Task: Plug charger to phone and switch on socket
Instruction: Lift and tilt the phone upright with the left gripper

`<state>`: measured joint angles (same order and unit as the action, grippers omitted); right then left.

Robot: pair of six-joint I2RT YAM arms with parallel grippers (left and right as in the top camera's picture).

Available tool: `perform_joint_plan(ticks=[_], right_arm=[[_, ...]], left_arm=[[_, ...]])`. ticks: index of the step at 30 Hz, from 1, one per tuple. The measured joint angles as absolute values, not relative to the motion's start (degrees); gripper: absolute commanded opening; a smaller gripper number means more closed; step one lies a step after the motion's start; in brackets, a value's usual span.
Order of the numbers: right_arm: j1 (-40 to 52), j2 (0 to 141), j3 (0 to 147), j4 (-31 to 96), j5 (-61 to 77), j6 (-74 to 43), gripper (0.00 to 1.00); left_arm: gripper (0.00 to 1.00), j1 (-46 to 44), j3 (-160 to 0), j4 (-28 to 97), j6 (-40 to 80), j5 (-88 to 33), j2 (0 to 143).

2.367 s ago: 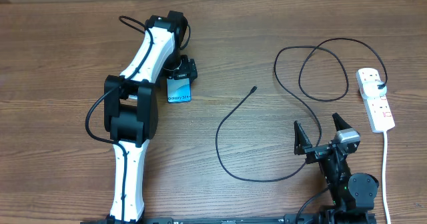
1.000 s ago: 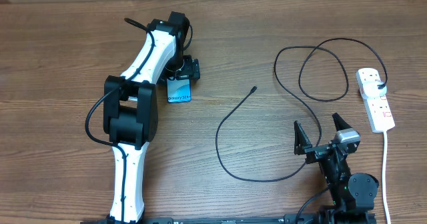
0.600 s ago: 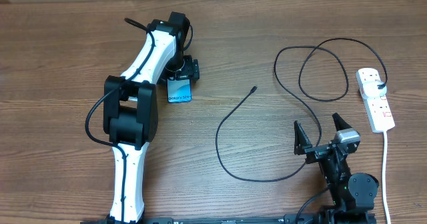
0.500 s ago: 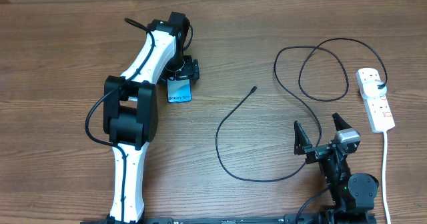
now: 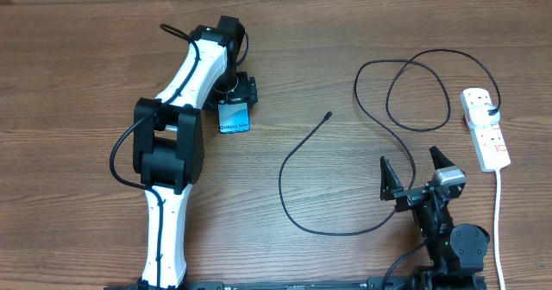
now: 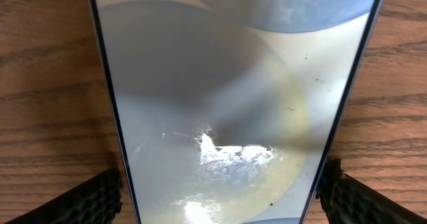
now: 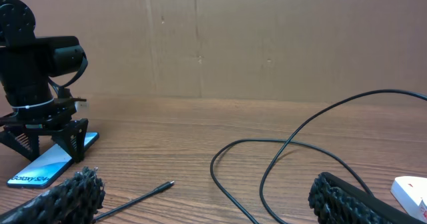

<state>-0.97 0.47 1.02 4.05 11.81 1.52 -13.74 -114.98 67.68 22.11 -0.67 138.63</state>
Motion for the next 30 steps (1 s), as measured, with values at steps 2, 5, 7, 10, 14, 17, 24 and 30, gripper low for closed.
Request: perform_joint_plan(ticks=[2, 5, 7, 10, 14, 17, 24, 30], right_arm=[[-1.0, 0.5, 1.0, 4.1, 11.8, 1.5, 1.0], [-1.0, 0.5, 1.0, 4.0, 11.8, 1.5, 1.0], [-1.0, 0.5, 1.0, 4.1, 11.8, 1.5, 1.0], [-1.0, 0.5, 1.0, 4.0, 11.8, 1.5, 1.0], [-1.0, 0.5, 1.0, 4.1, 11.8, 1.5, 1.0], [-1.0, 0.5, 1.0, 4.0, 11.8, 1.5, 1.0], [-1.0, 0.5, 1.0, 4.1, 11.8, 1.5, 1.0], [-1.0, 0.5, 1.0, 4.0, 11.8, 1.5, 1.0]], left_arm=[[0.95, -13.7, -114.9, 67.5, 22.1, -0.7, 138.6], [0.95, -13.5, -114.8, 67.5, 22.1, -0.7, 138.5], [0.92, -13.5, -114.8, 67.5, 22.1, -0.8, 138.5], [0.88, -13.5, -114.8, 67.5, 22.2, -0.8, 138.5], [0.82, -13.5, -114.8, 67.3, 22.3, -0.8, 138.5], [0.81, -13.5, -114.8, 67.2, 22.3, -0.8, 138.5], [0.77, -13.5, -114.8, 67.2, 22.3, -0.8, 138.5], [0.84, -13.5, -114.8, 67.3, 22.3, -0.8, 138.5]])
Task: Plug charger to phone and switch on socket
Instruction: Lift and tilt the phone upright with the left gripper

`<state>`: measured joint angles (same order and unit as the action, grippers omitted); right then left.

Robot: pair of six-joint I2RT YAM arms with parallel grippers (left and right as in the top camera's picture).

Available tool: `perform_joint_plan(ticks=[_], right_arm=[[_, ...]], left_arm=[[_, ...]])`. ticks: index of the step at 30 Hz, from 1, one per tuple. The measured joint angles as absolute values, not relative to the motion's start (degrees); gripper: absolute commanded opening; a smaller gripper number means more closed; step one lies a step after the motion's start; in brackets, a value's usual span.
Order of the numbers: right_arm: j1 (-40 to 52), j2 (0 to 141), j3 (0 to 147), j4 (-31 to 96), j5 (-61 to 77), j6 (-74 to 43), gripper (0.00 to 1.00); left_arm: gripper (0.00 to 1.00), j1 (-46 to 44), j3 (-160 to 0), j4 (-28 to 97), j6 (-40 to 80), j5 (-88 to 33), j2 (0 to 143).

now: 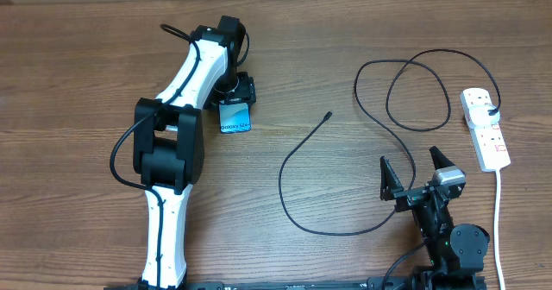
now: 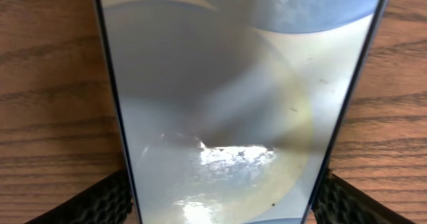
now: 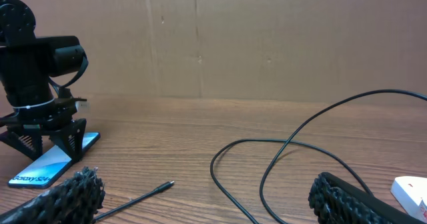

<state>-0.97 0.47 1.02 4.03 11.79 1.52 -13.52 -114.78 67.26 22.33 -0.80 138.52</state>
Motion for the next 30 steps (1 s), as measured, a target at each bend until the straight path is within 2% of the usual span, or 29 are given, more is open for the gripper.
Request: perform_joint_plan(ticks=[3, 6, 12, 17, 21, 30], right_arm=[[-1.0, 0.5, 1.0, 4.1, 11.8, 1.5, 1.0], [-1.0, 0.5, 1.0, 4.0, 11.8, 1.5, 1.0], [-1.0, 0.5, 1.0, 4.0, 11.8, 1.5, 1.0], [-1.0, 0.5, 1.0, 4.1, 11.8, 1.5, 1.0], [-1.0, 0.5, 1.0, 4.1, 11.8, 1.5, 1.0], [-1.0, 0.5, 1.0, 4.1, 11.8, 1.6, 1.0]], left_arm=[[0.94, -13.5, -114.7, 67.2, 22.3, -0.7, 138.5], [0.99, -13.3, -114.5, 66.8, 22.3, -0.6, 138.4], [0.92, -13.4, -114.3, 65.8, 22.3, -0.4, 138.3], [0.94, -13.4, -114.3, 64.8, 22.2, -0.1, 138.3], [1.0, -13.4, -114.3, 63.9, 22.2, 0.3, 138.3], [0.96, -13.4, -114.3, 62.4, 21.9, 0.9, 138.3]])
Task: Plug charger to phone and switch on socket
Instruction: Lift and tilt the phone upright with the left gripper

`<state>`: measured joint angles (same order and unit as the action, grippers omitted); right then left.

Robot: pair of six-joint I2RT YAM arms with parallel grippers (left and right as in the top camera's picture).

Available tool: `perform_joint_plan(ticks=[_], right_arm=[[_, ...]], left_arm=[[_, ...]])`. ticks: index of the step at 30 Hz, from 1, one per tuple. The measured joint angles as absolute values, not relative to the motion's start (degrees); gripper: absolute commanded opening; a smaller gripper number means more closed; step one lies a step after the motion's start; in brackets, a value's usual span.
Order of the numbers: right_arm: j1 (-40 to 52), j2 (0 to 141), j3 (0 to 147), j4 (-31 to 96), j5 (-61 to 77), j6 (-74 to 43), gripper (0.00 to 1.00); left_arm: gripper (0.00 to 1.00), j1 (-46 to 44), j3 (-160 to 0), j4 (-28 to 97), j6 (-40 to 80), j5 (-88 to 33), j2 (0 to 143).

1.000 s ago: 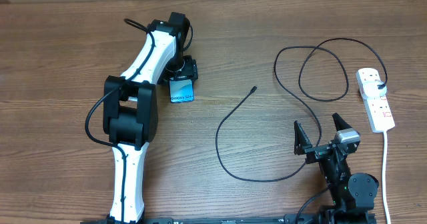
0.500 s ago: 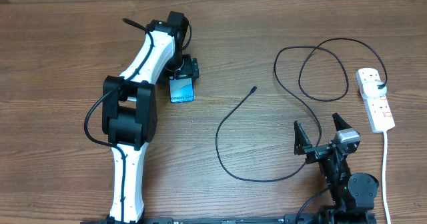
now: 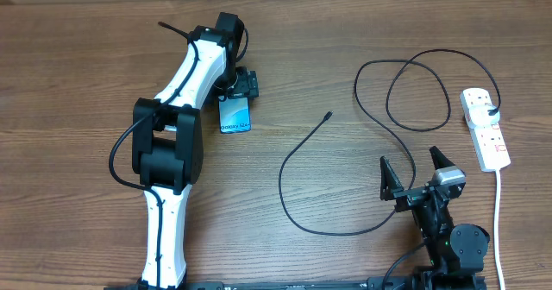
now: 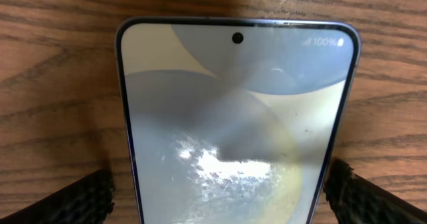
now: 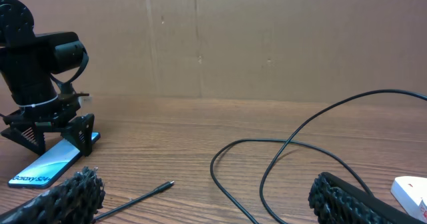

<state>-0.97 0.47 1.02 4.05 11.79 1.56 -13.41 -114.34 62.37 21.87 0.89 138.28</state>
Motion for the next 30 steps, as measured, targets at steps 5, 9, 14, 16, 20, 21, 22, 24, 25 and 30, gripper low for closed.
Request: perform_joint_plan(ticks=[5, 9, 14, 16, 20, 21, 22, 24, 25, 30], right_arm=[[-1.0, 0.5, 1.0, 4.0, 11.8, 1.5, 1.0], [-1.0, 0.5, 1.0, 4.1, 11.8, 1.5, 1.0], [-1.0, 0.5, 1.0, 4.1, 11.8, 1.5, 1.0], [-1.0, 0.5, 1.0, 4.1, 11.8, 1.5, 1.0], [-1.0, 0.5, 1.0, 4.0, 11.8, 1.5, 1.0], [-1.0, 0.5, 1.0, 4.1, 11.8, 1.5, 1.0], [-1.0, 0.5, 1.0, 4.1, 11.8, 1.5, 1.0], [-1.0, 0.5, 1.0, 4.0, 11.8, 1.5, 1.0], [-1.0, 0.5, 1.0, 4.1, 11.8, 1.5, 1.0], [-1.0, 0.5, 1.0, 4.0, 11.8, 1.5, 1.0]], left_arm=[[0.91, -13.4, -114.3, 62.2, 21.9, 0.9, 138.3], [0.9, -13.4, -114.3, 62.4, 21.8, 0.9, 138.3], [0.82, -13.4, -114.4, 62.8, 21.8, 0.8, 138.3], [0.8, -13.4, -114.4, 62.8, 21.8, 0.7, 138.3], [0.76, -13.4, -114.4, 63.0, 21.6, 0.7, 138.3], [0.74, -13.4, -114.4, 63.0, 21.6, 0.7, 138.3], [0.71, -13.5, -114.4, 63.0, 21.5, 0.6, 138.3], [0.66, -13.5, -114.4, 63.0, 21.3, 0.7, 138.3], [0.64, -13.5, -114.4, 63.0, 21.1, 0.7, 138.2], [0.64, -13.5, -114.9, 63.9, 20.9, 0.7, 138.2]])
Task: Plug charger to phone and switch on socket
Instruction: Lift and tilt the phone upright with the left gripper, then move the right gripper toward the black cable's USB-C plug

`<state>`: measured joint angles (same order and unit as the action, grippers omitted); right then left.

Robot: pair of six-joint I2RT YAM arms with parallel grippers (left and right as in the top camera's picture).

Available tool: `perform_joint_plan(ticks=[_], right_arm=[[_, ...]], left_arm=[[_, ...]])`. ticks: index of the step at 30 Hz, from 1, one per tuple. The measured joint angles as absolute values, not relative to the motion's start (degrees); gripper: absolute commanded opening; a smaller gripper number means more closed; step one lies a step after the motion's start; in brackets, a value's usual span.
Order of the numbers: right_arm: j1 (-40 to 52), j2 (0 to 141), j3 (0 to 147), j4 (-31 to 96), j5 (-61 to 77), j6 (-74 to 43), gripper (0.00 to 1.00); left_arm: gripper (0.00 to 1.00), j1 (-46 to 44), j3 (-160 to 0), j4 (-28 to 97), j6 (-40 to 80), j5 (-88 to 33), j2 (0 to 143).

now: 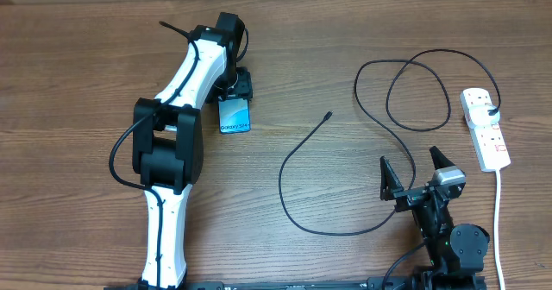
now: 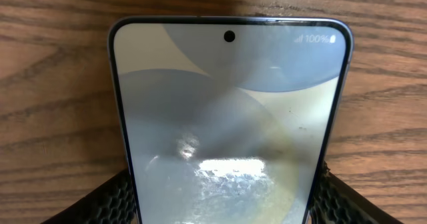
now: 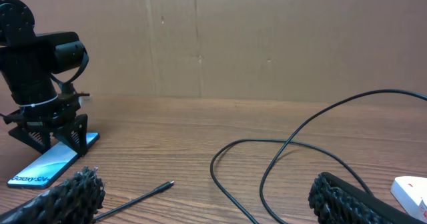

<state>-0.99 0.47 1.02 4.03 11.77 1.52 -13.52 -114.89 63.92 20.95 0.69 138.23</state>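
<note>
The phone (image 1: pixel 234 117) lies flat on the table, screen up and lit, its "100%" end filling the left wrist view (image 2: pixel 227 117). My left gripper (image 1: pixel 235 88) stands over its far end, and the black pads (image 2: pixel 110 201) press against both long edges. The black charger cable's free plug (image 1: pixel 329 115) lies on the wood to the right of the phone, also seen low in the right wrist view (image 3: pixel 163 185). The cable loops back to the white socket strip (image 1: pixel 485 128). My right gripper (image 1: pixel 412 171) rests open near the front, holding nothing.
The strip's white lead (image 1: pixel 498 212) runs down the right edge. Cable loops (image 1: pixel 414 83) lie between the plug and the strip. A cardboard wall (image 3: pixel 267 37) stands behind the wooden table (image 1: pixel 69 83).
The left gripper's pads, spread wide beside the phone's top end, now sit against both long edges. The phone, cable and right arm lie as before.
The left gripper straddled the phone lower down with its pads slightly off the edges, then closed on them. Afterwards it stood open at the phone's top end, and now it is closed there. The right gripper stayed open and still throughout.
</note>
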Motion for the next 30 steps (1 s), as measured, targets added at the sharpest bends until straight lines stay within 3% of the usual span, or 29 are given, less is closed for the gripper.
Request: perform_joint_plan(ticks=[16, 30], right_arm=[[-1.0, 0.5, 1.0, 4.1, 11.8, 1.5, 1.0], [-1.0, 0.5, 1.0, 0.4, 14.8, 1.0, 1.0]], left_arm=[[0.64, -13.5, -129.0, 79.2, 20.6, 0.2, 141.9], [0.66, -13.5, -134.6, 83.2, 18.1, -11.1, 138.8]])
